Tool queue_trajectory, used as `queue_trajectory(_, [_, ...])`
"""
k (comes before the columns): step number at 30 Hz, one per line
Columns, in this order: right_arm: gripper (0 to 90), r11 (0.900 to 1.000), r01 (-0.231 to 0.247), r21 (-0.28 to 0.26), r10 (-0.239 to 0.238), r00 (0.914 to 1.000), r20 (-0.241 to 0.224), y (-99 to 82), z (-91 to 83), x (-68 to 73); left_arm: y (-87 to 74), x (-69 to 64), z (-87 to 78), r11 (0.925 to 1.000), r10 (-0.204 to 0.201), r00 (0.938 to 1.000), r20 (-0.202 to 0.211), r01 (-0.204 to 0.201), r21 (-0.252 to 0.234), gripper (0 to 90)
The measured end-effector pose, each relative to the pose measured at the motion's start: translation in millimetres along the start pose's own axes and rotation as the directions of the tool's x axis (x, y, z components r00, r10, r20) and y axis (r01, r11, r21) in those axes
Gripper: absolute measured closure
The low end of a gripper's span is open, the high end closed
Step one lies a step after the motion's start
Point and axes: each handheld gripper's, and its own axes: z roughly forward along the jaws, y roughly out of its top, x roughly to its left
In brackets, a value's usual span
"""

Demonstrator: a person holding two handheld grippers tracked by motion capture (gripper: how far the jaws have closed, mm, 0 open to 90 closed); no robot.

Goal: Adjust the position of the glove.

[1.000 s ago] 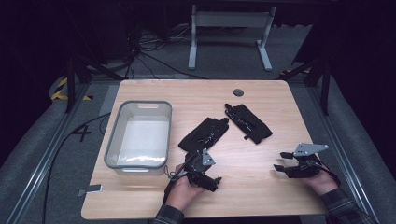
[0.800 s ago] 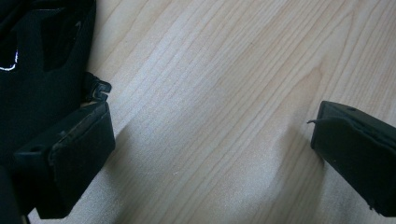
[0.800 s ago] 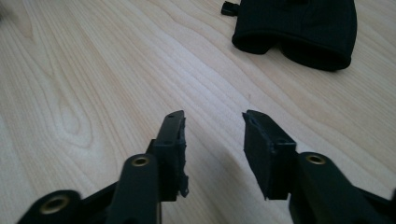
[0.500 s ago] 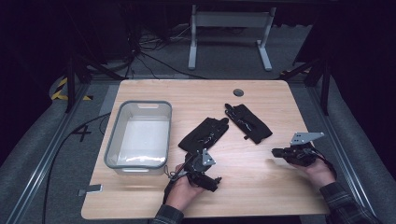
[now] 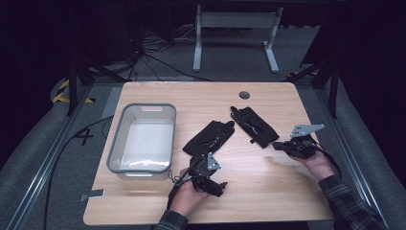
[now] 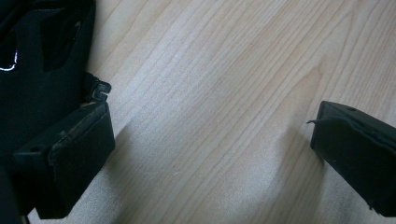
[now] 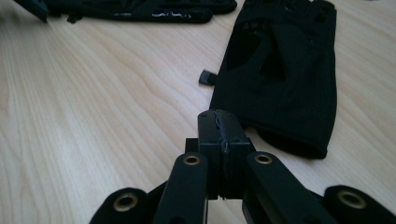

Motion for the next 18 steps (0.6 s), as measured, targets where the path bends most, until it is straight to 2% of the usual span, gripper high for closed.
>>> queue_trajectory(10, [89.8, 0.9999, 0.0, -0.014, 0.0, 1.0, 0.008, 14.5, 13.4, -9.9, 0.0, 0.0, 0.0, 1.0, 0.0, 1.0, 0.0, 0.0, 0.0, 0.0])
queue_trajectory(18, [89.8, 0.9999, -0.002, 0.011, 0.002, 1.0, 0.005, 17.9, 32.9, -18.0, 0.0, 0.0, 0.0, 1.0, 0.0, 1.0, 0.0, 0.0, 0.0, 0.0])
